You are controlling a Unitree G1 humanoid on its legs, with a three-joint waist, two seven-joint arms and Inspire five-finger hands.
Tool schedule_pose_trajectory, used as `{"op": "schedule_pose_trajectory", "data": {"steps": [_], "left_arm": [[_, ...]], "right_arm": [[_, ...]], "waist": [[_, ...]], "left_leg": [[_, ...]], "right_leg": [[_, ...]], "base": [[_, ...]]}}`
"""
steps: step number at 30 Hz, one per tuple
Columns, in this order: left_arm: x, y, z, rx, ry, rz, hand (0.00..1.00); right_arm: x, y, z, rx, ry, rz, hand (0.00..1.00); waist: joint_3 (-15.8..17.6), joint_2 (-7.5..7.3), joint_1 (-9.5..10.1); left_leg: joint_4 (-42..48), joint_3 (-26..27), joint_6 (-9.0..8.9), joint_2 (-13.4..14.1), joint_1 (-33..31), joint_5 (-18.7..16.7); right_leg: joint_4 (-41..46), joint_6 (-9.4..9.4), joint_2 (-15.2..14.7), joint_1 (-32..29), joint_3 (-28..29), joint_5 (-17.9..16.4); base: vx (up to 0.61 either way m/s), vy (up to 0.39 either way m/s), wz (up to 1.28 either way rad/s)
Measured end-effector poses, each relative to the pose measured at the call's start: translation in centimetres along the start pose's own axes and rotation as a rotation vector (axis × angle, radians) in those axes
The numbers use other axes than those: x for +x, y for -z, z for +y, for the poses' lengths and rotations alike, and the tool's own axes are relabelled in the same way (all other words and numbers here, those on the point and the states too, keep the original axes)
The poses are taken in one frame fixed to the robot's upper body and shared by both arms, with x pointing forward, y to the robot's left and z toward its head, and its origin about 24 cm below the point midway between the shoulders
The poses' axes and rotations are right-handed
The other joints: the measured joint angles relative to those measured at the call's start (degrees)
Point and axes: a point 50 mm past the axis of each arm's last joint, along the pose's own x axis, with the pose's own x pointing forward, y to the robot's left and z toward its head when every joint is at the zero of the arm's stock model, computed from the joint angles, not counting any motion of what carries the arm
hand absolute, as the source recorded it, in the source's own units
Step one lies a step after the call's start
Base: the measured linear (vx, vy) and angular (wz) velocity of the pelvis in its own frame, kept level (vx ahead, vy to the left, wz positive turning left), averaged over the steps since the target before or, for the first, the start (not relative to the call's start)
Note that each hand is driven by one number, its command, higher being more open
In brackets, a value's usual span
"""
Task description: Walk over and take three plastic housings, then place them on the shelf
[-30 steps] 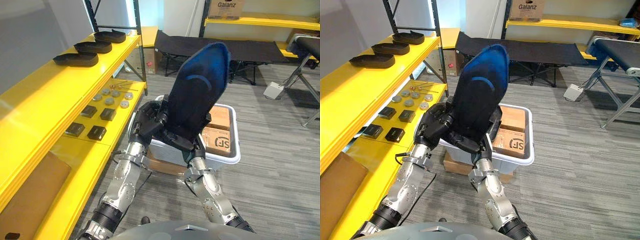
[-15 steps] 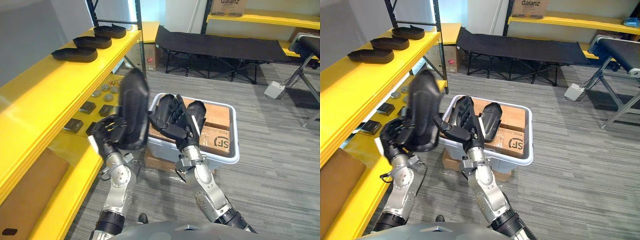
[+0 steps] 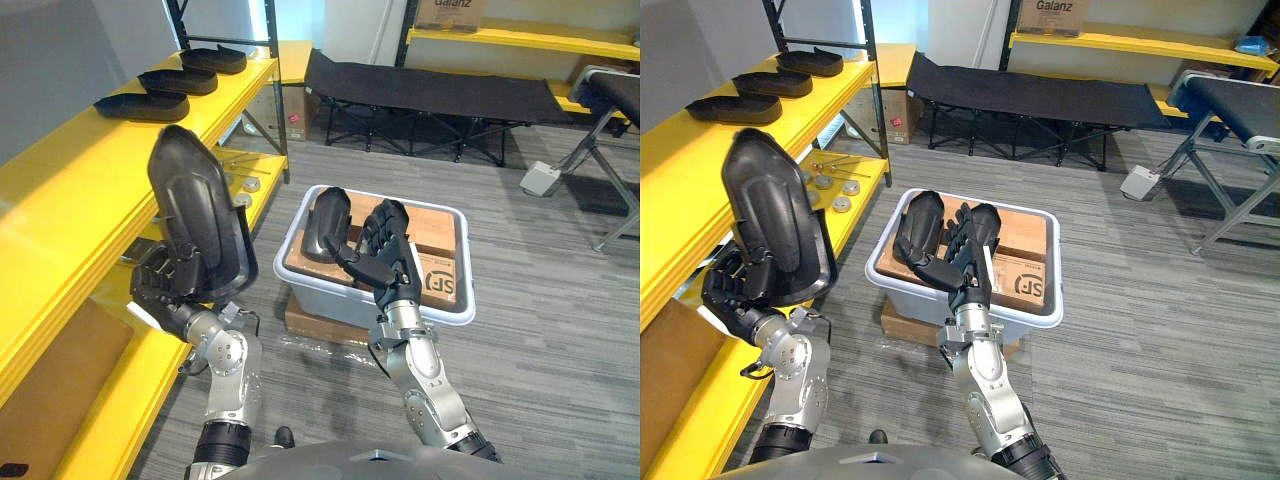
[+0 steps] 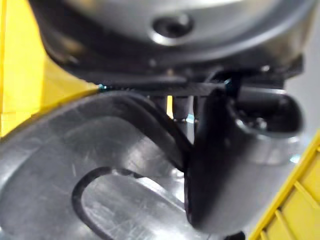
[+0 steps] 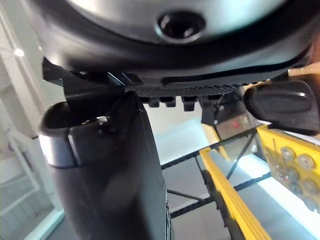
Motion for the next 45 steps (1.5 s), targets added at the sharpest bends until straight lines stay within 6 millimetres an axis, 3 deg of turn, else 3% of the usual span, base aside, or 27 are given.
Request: {"op": "schedule_pose_trajectory", "data": {"steps": [3, 6, 9, 13, 18, 24, 30, 37, 40, 42, 45], "left_arm": [[0.4, -1.3, -0.4, -0.144, 0.06, -0.013, 0.0], [0.6, -4.0, -0.5, -0.285, 0.158, -0.078, 0.0], [0.4, -6.2, 0.1, -0.351, 0.236, -0.154, 0.0], [0.5, -7.4, 0.9, -0.375, 0.263, -0.206, 0.0], [0.3, -8.3, 0.8, -0.393, 0.304, -0.231, 0.0], [0.5, -10.2, 2.8, -0.324, 0.345, -0.311, 0.0], [0.3, -10.4, 4.8, -0.271, 0.361, -0.293, 0.0], [0.3, -10.2, 5.1, -0.236, 0.386, -0.264, 0.0], [0.3, -10.0, 4.9, -0.222, 0.41, -0.243, 0.0], [0.2, -9.8, 4.6, -0.218, 0.438, -0.23, 0.0], [-0.1, -9.5, 4.0, -0.224, 0.499, -0.213, 0.0]], "right_arm": [[-0.2, -0.1, -1.3, -0.006, 0.066, -0.01, 1.0], [-0.3, -0.9, -3.9, -0.027, 0.14, -0.038, 1.0], [-0.6, -1.8, -6.6, -0.016, 0.187, -0.068, 1.0], [-0.7, -2.5, -7.8, -0.023, 0.183, -0.094, 1.0], [-0.4, -2.3, -6.9, -0.007, 0.102, -0.09, 1.0], [1.9, -1.8, -4.7, -0.063, -0.004, -0.072, 1.0], [3.0, -2.3, -3.4, -0.118, -0.056, -0.1, 1.0], [3.4, -2.3, -2.6, -0.126, -0.127, -0.097, 1.0], [3.2, -2.1, -2.6, -0.135, -0.153, -0.071, 1.0], [2.9, -1.9, -3.1, -0.149, -0.137, -0.062, 1.0], [2.0, -1.5, -4.5, -0.188, -0.082, -0.037, 1.0]], "waist": [[0.0, -0.03, 0.19], [0.1, -0.13, 0.15], [0.2, -0.14, 0.22], [0.2, -0.08, 0.34], [0.3, -0.31, 2.09], [0.9, -0.83, 6.9], [1.5, -1.73, 9.2], [1.9, -2.22, 9.17], [2.0, -2.08, 8.65], [2.5, -2.04, 7.5], [3.7, -1.15, 7.97]], "left_leg": [[0.0, 0.0, -0.02, 0.1, 0.0, 0.0], [0.0, 0.0, 0.03, 0.0, 0.0, -0.2], [0.0, 0.1, 0.1, -0.1, 0.0, -0.3], [0.0, -0.5, 0.08, 0.0, -0.1, -0.3], [0.0, -4.6, 0.08, -0.3, -1.2, 0.3], [0.0, -10.4, 0.61, -1.5, -2.0, 1.2], [0.0, -12.3, 0.72, -2.8, -2.0, 0.9], [0.0, -11.0, 1.07, -2.9, -2.0, 0.7], [-0.2, -10.2, 2.03, -3.1, -3.3, 0.3], [-0.2, -6.6, 2.44, -2.3, -4.3, 0.3], [-0.2, -9.3, 2.29, -2.9, -4.4, 1.8]], "right_leg": [[0.0, -0.01, 0.0, 0.0, 0.0, 0.0], [0.0, 0.04, 0.0, 0.0, 0.0, 0.0], [0.0, 0.15, -0.1, 0.0, 0.0, 0.0], [0.0, 0.38, 0.0, 0.7, -0.6, -0.2], [0.0, 0.76, -0.1, 1.8, -4.8, -1.0], [0.0, 1.58, -0.3, 3.9, -10.0, -1.9], [1.9, 2.09, -1.5, 4.4, -12.0, -3.3], [3.3, 1.56, -2.0, 3.5, -10.4, -3.8], [3.4, 2.07, -2.1, 3.7, -12.7, -4.1], [3.7, 2.9, -2.2, 4.4, -15.9, -4.2], [6.3, 3.44, -3.5, 5.7, -17.7, -5.2]], "base": [[0.0, 0.0, 0.0], [0.0, 0.0, 0.0], [0.0, 0.0, 0.0], [0.0, 0.0, 0.07], [0.01, 0.002, 0.42], [0.03, 0.011, 0.5], [0.02, 0.051, 0.22], [0.01, 0.045, -0.09], [-0.02, 0.036, 0.34], [0.01, 0.023, 0.8], [0.03, 0.065, 0.76]]}}
